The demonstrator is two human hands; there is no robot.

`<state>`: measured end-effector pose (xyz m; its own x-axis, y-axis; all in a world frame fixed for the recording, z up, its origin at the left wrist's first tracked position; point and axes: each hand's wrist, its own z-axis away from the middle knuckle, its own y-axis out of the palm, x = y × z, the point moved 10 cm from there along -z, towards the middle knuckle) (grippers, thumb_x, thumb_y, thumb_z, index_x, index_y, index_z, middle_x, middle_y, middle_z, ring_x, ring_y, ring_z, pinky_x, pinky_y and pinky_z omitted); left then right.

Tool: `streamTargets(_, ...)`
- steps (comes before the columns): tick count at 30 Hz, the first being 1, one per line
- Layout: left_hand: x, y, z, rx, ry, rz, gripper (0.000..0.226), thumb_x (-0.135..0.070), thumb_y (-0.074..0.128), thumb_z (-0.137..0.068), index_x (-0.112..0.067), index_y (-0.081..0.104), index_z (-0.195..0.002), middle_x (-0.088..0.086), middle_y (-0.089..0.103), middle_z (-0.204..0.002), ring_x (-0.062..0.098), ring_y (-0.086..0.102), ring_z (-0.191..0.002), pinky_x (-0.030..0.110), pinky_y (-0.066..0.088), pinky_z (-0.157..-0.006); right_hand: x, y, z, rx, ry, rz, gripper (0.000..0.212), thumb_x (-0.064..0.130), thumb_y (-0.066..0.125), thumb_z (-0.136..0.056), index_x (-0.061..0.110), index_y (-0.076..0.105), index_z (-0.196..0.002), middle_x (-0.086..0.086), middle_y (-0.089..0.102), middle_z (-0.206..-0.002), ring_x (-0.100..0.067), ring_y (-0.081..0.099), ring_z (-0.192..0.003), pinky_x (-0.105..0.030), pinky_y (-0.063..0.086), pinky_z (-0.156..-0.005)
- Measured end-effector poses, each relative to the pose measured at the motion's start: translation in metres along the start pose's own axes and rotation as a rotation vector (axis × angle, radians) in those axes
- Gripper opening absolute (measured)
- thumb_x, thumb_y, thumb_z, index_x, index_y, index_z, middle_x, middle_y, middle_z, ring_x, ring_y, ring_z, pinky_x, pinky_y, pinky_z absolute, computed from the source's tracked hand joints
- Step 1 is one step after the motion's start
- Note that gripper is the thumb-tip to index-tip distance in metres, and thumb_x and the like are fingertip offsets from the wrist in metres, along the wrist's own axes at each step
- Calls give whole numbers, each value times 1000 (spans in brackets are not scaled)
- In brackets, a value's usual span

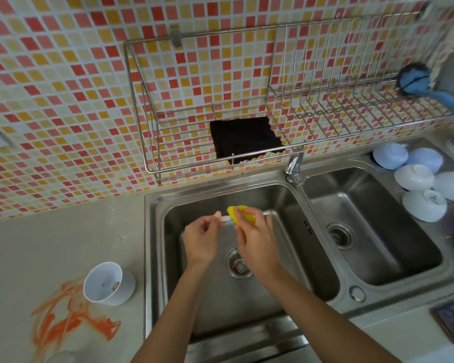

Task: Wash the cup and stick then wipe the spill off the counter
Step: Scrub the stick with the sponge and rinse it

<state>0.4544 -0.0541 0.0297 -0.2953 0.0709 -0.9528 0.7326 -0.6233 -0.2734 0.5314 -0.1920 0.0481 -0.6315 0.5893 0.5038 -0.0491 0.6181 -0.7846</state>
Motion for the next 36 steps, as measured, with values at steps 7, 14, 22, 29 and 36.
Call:
streamTargets(7, 3, 5, 4, 66, -17, -8, 26, -29, 64, -91, -11, 76, -77, -9, 69, -61, -2, 56, -61, 23, 45, -68, 2, -8, -14, -30, -110, 122, 41, 14, 78, -74, 28, 68, -111, 7, 63, -112, -22, 52, -89, -29, 48, -77)
streamTargets(14, -31, 10, 12, 159, 335, -210, 15, -19, 75, -82, -22, 71, -96, -13, 68, -86, -2, 62, -78, 11, 46, -70, 11, -8, -30, 56, -350, 231, 31, 17, 85, -64, 21, 73, -92, 4, 69, -91, -24, 59, -78, -27, 50, -62)
streamTargets(22, -36, 6, 5, 89, 402, -342, 10, -16, 71, -85, -16, 75, -95, -6, 72, -84, 2, 64, -76, 16, 48, -71, -13, -18, -36, 101, -94, 63, 36, 19, 72, -83, 23, 68, -119, -5, 59, -113, -27, 50, -99, -35, 50, -81)
streamTargets(29, -21, 8, 3, 91, 205, -191, 9, -21, 71, -86, -15, 76, -89, -8, 73, -79, -13, 62, -72, 2, 43, -65, 11, -7, -9, 55, -138, 39, 47, 9, 59, -86, 19, 59, -132, -2, 54, -128, -22, 44, -105, -26, 44, -87)
streamTargets(36, -23, 2, 2, 75, 249, -197, 8, -17, 72, -85, -15, 76, -91, -11, 70, -78, -15, 62, -74, 2, 45, -68, 12, -5, -5, 33, -85, -4, 46, 5, 62, -80, 21, 66, -123, -1, 59, -119, -23, 48, -100, -27, 47, -84)
